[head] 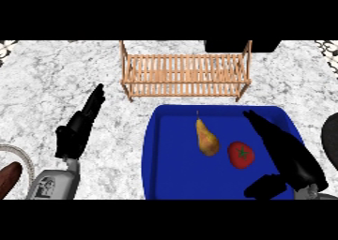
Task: Pick the tomato from the tray and place it in the tiered shelf
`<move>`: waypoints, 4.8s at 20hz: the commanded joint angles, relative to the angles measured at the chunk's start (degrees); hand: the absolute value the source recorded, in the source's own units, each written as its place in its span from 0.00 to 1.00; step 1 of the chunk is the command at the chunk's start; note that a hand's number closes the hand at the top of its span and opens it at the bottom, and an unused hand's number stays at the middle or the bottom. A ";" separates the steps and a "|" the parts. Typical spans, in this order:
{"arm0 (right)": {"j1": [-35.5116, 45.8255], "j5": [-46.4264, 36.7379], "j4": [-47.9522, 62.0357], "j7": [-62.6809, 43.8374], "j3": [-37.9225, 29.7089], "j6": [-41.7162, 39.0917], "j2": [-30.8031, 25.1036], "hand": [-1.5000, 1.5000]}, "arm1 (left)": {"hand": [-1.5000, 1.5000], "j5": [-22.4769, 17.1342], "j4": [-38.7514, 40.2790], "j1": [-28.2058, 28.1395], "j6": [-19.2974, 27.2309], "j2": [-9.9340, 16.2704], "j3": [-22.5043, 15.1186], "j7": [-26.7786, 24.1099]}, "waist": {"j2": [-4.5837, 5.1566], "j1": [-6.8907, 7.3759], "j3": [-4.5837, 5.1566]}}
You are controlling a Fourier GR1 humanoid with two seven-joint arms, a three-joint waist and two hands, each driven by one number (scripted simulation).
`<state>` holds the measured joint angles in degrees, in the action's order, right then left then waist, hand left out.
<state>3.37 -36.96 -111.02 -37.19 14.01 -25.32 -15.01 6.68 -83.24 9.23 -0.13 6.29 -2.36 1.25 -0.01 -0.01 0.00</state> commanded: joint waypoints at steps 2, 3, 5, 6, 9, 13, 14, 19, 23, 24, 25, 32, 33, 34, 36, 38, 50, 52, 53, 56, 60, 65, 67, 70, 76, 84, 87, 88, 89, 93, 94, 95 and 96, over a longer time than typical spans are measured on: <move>3.30 -3.68 2.49 -1.26 0.87 -0.69 3.43 0.00 | 0.50 0.63 1.82 2.64 0.41 -1.05 1.03 0.48 | 0.01 -0.04 0.01; -0.41 -1.90 -1.75 -0.84 -0.47 -2.61 1.54 0.00 | 0.50 3.01 -5.52 -2.06 2.44 -2.89 -2.77 4.06 | -0.05 -0.03 0.00; -2.27 -4.20 0.62 2.78 -0.36 -1.04 1.45 0.00 | 0.50 0.40 0.06 1.20 -0.82 -0.59 1.28 1.08 | -0.01 -0.11 0.00; -0.71 -7.67 9.51 7.01 1.63 4.55 1.96 0.00 | 0.50 3.37 -0.29 -0.69 2.78 -4.09 -2.50 -0.57 | 0.04 0.05 -0.01; 0.44 -2.96 1.90 2.68 -3.58 -2.85 1.82 0.00 | 0.50 0.96 -7.15 -2.76 -1.17 -1.20 -0.88 3.93 | -0.05 0.07 0.00; 0.54 -6.41 11.48 10.77 -3.57 2.73 1.86 0.00 | 0.50 -1.16 0.21 1.78 -3.75 0.60 2.93 1.73 | 0.03 0.02 0.00; -6.23 -7.88 4.95 9.37 -0.58 2.48 1.81 0.00 | 0.50 1.65 3.41 1.45 -1.32 -1.22 1.39 -2.27 | 0.00 -0.23 0.00; 0.00 -9.07 11.76 9.51 -1.86 1.83 4.78 0.00 | 0.50 3.32 -0.28 -0.80 0.47 -2.80 0.21 -0.60 | 0.00 0.03 0.00; 0.29 -9.87 13.64 11.07 -2.25 2.40 5.57 0.00 | 0.50 0.42 -1.08 2.45 -3.11 0.04 3.50 2.57 | 0.00 -0.03 0.00; 0.00 -10.92 16.31 13.38 -1.50 4.12 6.11 0.00 | 0.50 1.86 -0.46 1.18 -1.61 -1.81 1.80 1.76 | 0.01 -0.01 0.00; -2.36 -11.98 14.77 12.91 -0.08 4.79 6.35 0.00 | 0.50 2.23 -2.41 -1.34 -0.86 -2.50 1.07 -0.01 | -0.01 0.00 0.00; -3.07 -15.97 16.61 19.80 1.71 5.03 1.54 1.00 | 0.50 1.31 -2.38 0.57 -2.33 -1.24 2.47 2.39 | 0.00 -0.04 0.00; -0.78 -17.58 15.33 16.14 3.00 5.00 4.51 1.00 | 0.50 1.88 1.87 0.45 -1.99 -1.51 2.79 -2.03 | 0.02 -0.05 0.01; -1.71 -16.72 17.78 20.91 -0.03 7.14 2.36 1.00 | 0.50 2.01 1.85 -0.03 -2.12 -1.52 2.72 -1.34 | 0.02 -0.05 0.00; 0.46 -18.20 16.74 18.06 1.90 6.59 5.66 1.00 | 0.50 3.09 3.07 2.17 -0.63 -2.82 2.14 -1.57 | 0.01 -0.05 0.01; -0.74 -23.04 13.11 2.05 15.13 10.38 14.54 1.00 | 0.50 3.53 2.21 1.64 0.27 -3.64 1.39 0.74 | -0.05 0.06 0.05; 17.18 -15.11 15.74 -30.72 37.76 35.71 14.98 1.00 | 0.50 2.93 2.43 5.33 -2.16 -4.33 -0.51 1.51 | 0.15 4.41 0.00; 19.25 -15.09 14.09 -31.11 37.56 42.09 14.99 1.00 | 0.50 2.85 2.13 4.33 -2.18 -3.94 -0.20 0.80 | -0.02 4.85 -0.03; 20.22 -15.94 14.10 -31.26 38.22 44.76 14.99 1.00 | 0.50 3.00 2.77 5.46 -2.39 -4.11 -0.50 1.74 | 0.03 4.36 -0.03; 26.48 -18.14 12.81 -36.17 40.01 46.73 14.99 1.00 | 0.50 3.18 3.29 4.54 -2.14 -4.59 -0.84 1.36 | -0.31 3.88 0.14; 31.09 -20.95 11.59 -40.29 38.56 48.47 14.98 1.00 | 0.50 2.18 2.24 3.55 -2.80 -3.62 0.22 1.17 | -0.84 3.96 0.19; 38.94 -25.80 11.68 -45.23 33.90 42.64 14.97 1.00 | 0.50 3.02 3.11 2.89 -1.53 -3.86 0.39 0.08 | -1.23 2.50 0.36; 41.24 -27.57 11.32 -47.87 33.94 40.46 14.97 1.00 | 0.50 2.55 2.37 2.71 -2.62 -3.15 0.39 0.21 | -1.54 2.26 0.32; 45.06 -29.52 13.68 -47.95 30.76 40.71 14.97 1.00 | 0.50 2.87 3.68 3.04 -1.92 -2.61 1.37 -0.66 | -1.03 2.28 0.35; 54.55 -32.65 16.86 -48.01 22.81 33.24 14.96 1.00 | 0.50 2.89 2.73 2.17 -1.90 -3.30 0.62 0.27 | -1.33 2.10 0.33; 63.83 -33.17 23.24 -48.02 15.66 30.51 14.97 1.00 | 0.50 3.92 2.13 2.15 -1.26 -4.18 -0.66 0.08 | -0.88 2.20 0.25; 68.49 -34.26 26.25 -48.02 13.15 29.11 14.97 1.00 | 0.50 3.34 3.68 2.36 -1.38 -4.18 0.10 -0.75 | -0.63 1.97 0.28; 69.05 -33.93 25.67 -48.02 11.79 27.75 14.97 1.00 | 0.50 2.73 3.38 2.51 -2.42 -2.06 1.58 -0.20 | -0.75 1.78 0.23; 71.89 -33.72 28.39 -48.02 10.92 27.55 14.97 1.00 | 0.50 2.74 2.79 2.72 -2.60 -2.41 1.05 0.01 | -0.59 2.32 0.24; 76.57 -34.08 31.27 -48.02 8.68 25.12 14.97 1.00 | 0.50 2.41 4.49 4.31 -2.12 -3.23 1.47 0.29 | -0.42 1.54 0.21; 76.94 -34.07 32.92 -48.02 9.33 27.25 14.97 1.00 | 0.50 2.87 2.11 2.79 -1.23 -3.53 1.08 0.78 | -0.34 2.15 0.15; 76.16 -34.26 35.78 -46.25 7.76 28.67 14.97 1.00 | 0.50 1.93 0.82 1.61 -3.05 -2.36 1.20 0.97 | -0.18 2.41 0.14; 77.64 -33.72 34.94 -46.61 8.38 25.99 14.97 1.00 | 0.50 2.56 2.92 1.63 -2.07 -2.80 1.41 -1.76 | -0.20 1.68 0.15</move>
<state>76.69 -71.01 -79.20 -70.89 23.29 3.72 -0.77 9.18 -80.69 11.84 -2.39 3.41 -1.18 1.37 -0.42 2.02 0.18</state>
